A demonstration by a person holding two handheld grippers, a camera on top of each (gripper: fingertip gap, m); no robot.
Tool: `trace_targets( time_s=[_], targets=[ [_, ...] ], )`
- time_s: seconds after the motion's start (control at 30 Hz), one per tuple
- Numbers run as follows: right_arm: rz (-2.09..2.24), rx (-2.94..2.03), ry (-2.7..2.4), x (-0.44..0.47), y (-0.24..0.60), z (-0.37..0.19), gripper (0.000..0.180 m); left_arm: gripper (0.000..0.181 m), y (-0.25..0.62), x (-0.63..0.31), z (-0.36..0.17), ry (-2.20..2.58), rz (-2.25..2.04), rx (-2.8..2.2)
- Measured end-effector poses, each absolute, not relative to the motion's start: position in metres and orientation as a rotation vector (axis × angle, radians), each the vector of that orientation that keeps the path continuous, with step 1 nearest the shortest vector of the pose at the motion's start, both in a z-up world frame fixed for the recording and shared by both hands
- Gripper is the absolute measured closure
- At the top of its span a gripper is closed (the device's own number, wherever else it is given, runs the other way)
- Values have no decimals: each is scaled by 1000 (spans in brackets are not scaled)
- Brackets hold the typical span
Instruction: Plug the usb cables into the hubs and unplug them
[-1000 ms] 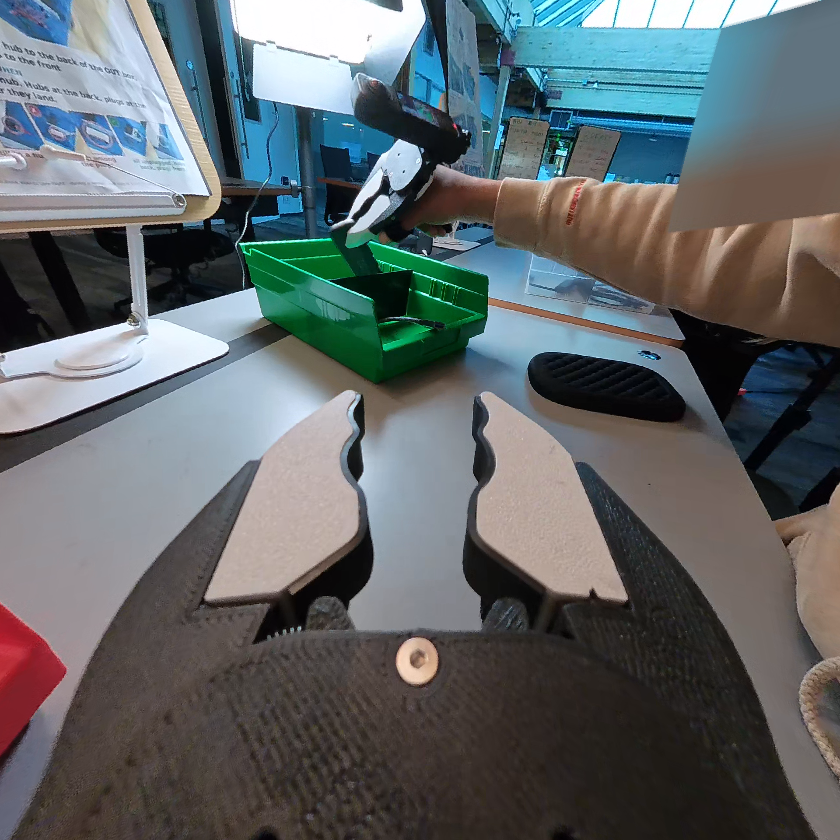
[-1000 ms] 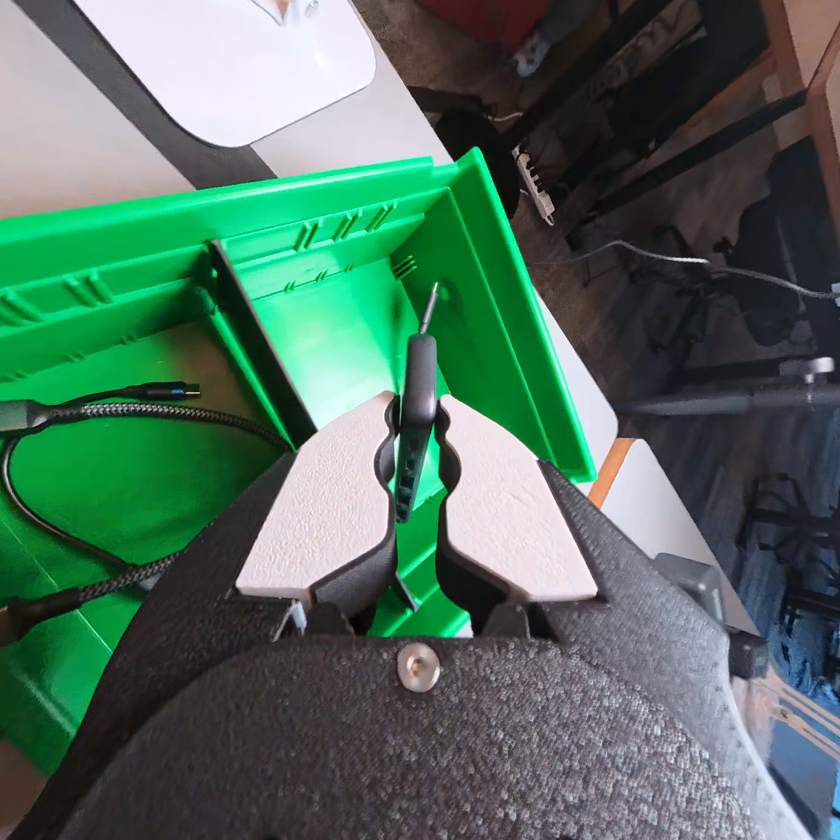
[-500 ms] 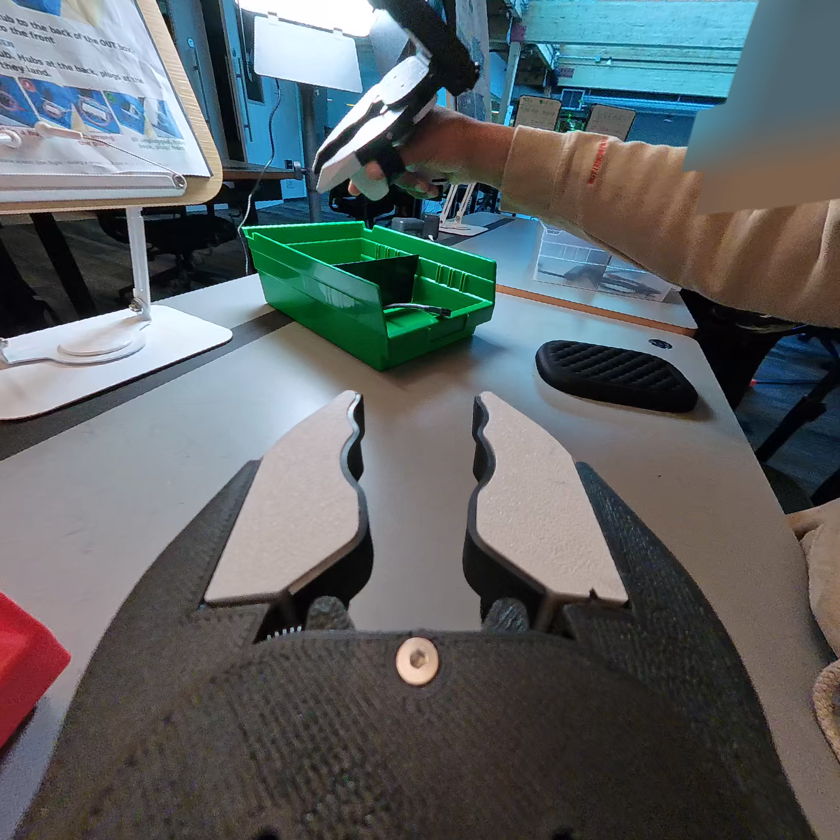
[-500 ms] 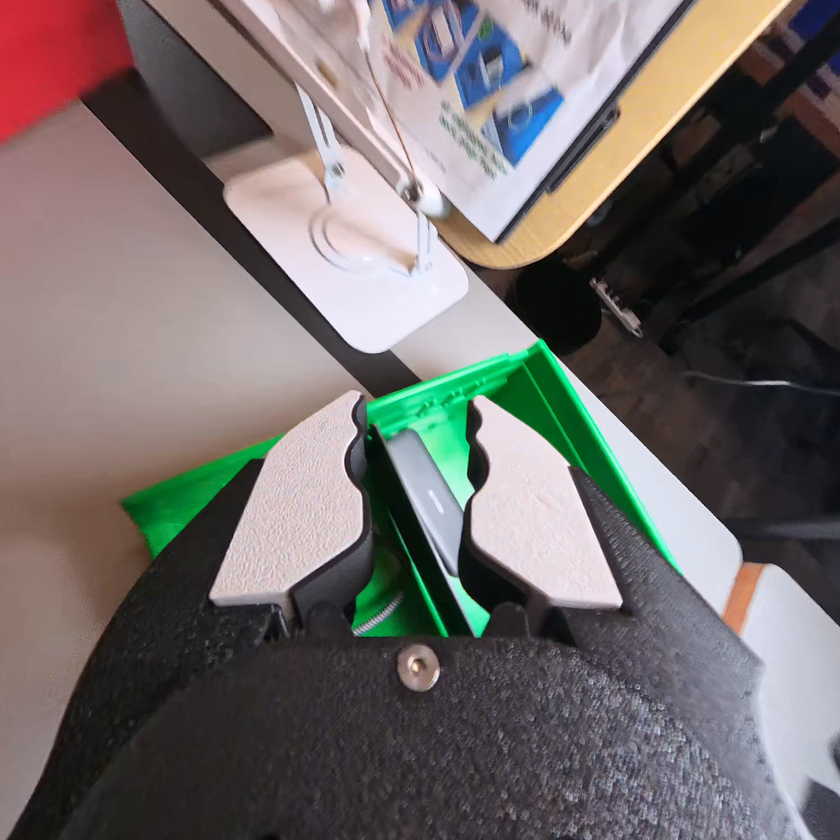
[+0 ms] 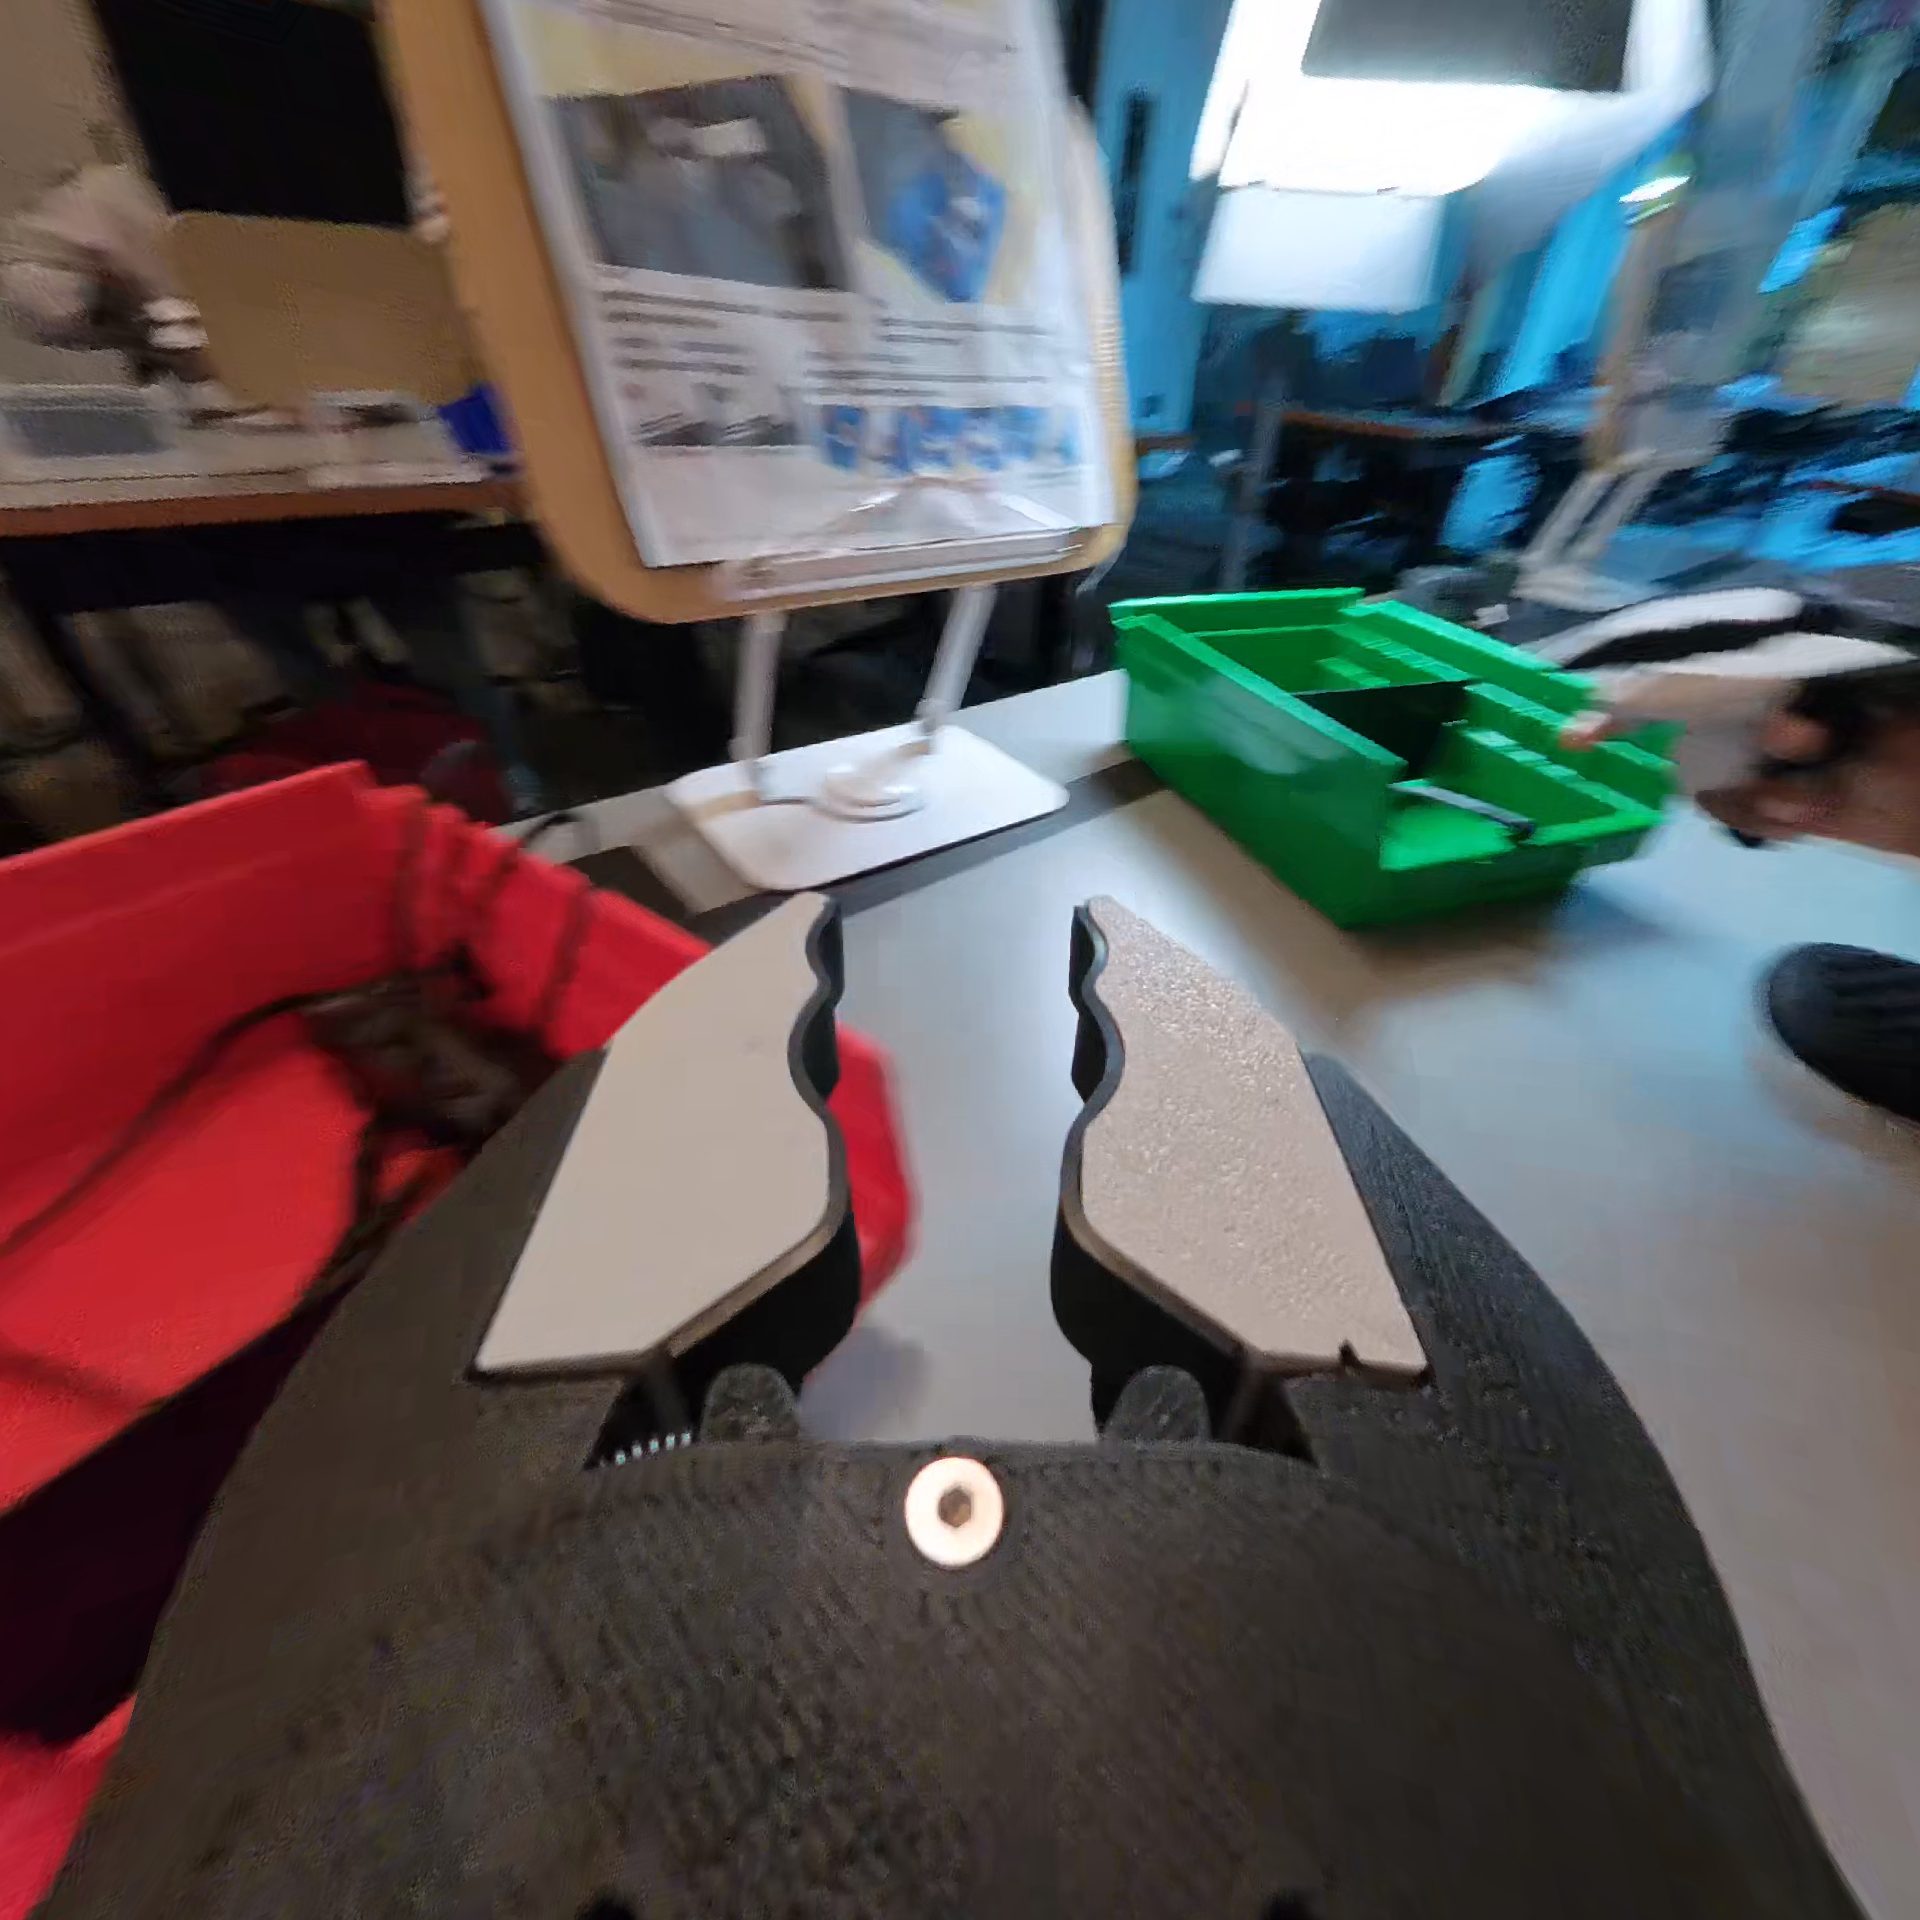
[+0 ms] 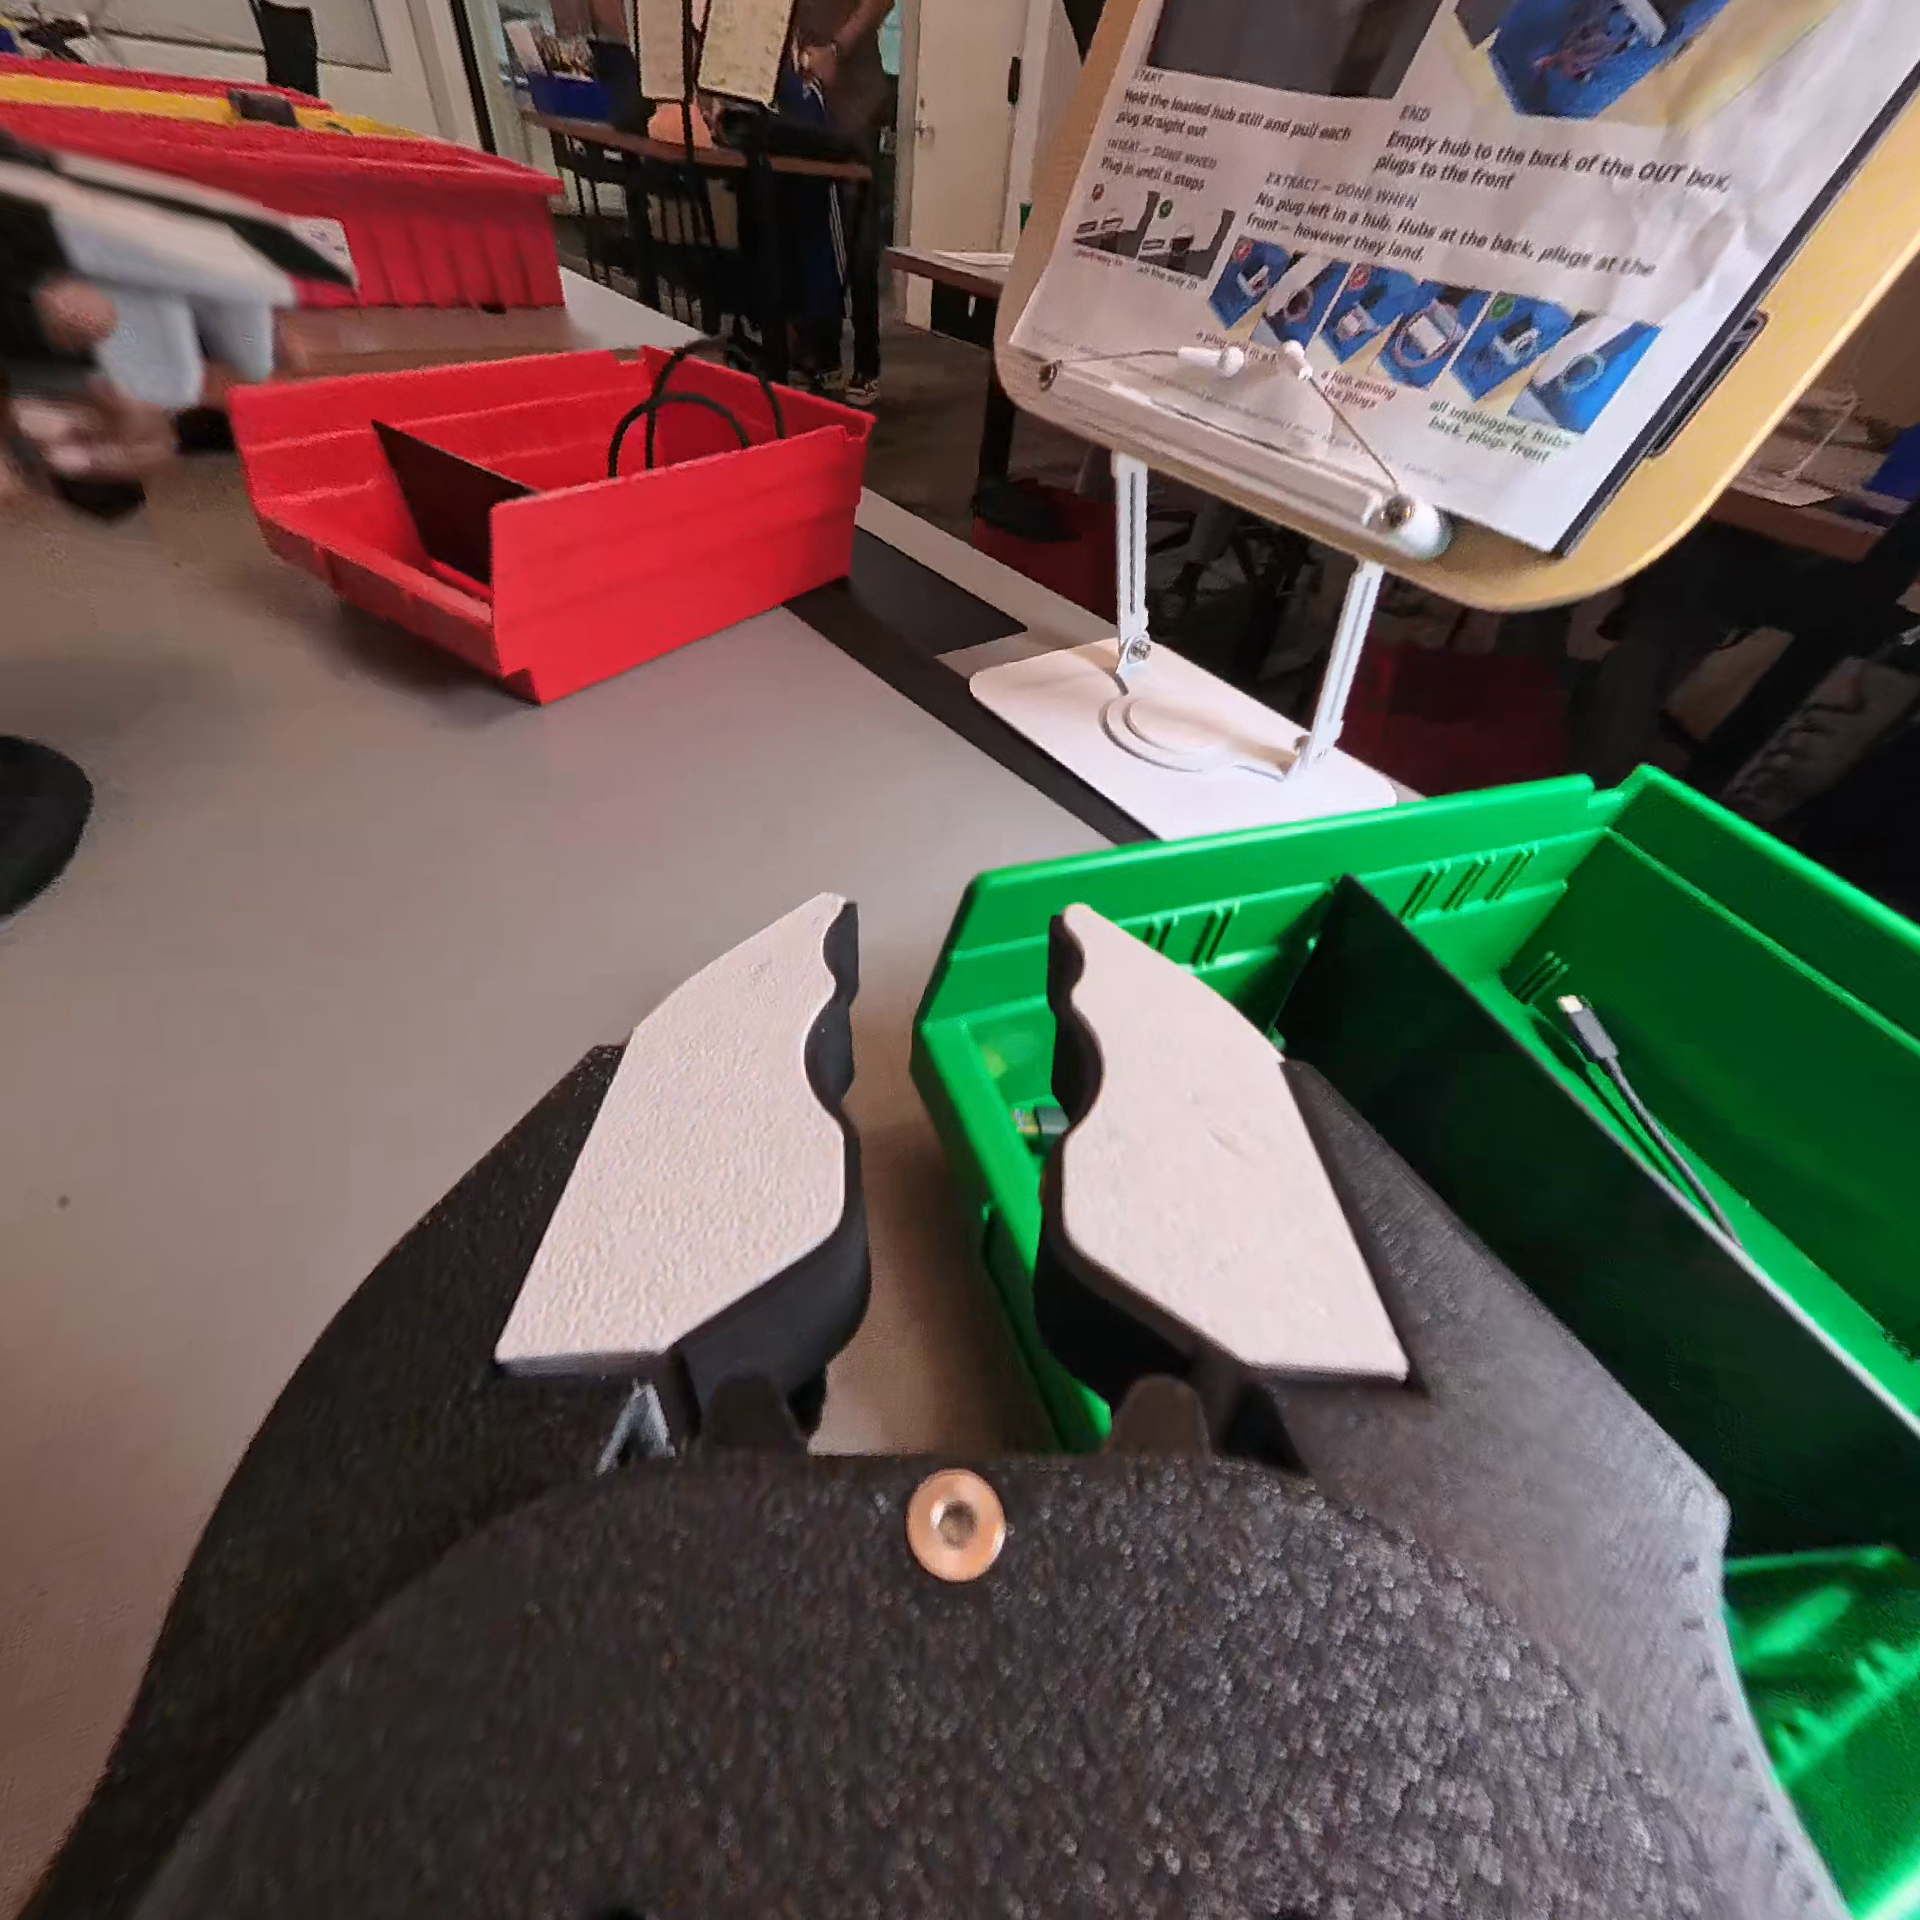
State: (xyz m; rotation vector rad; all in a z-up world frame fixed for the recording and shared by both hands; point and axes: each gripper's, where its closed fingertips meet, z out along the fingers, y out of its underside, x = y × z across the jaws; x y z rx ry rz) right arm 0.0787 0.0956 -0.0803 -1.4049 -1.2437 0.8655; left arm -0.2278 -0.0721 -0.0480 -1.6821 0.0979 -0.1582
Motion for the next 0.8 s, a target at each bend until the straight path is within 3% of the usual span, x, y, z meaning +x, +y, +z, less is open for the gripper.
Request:
trace_targets(
  time_s=[0.2,0.43,0.8],
  targets=[
    [858,-1387,-1180,97,90,-100,151,139,-32,-342,-67,-44,7,-2019],
    [873,-1392,-1191,96,87,-105,153,139,26,-410,-113,-283,-140,-2257],
    [950,-1391,-1209,98,76,-110,158,129,80,-425,-195,-707,-592,-2340]
  ],
)
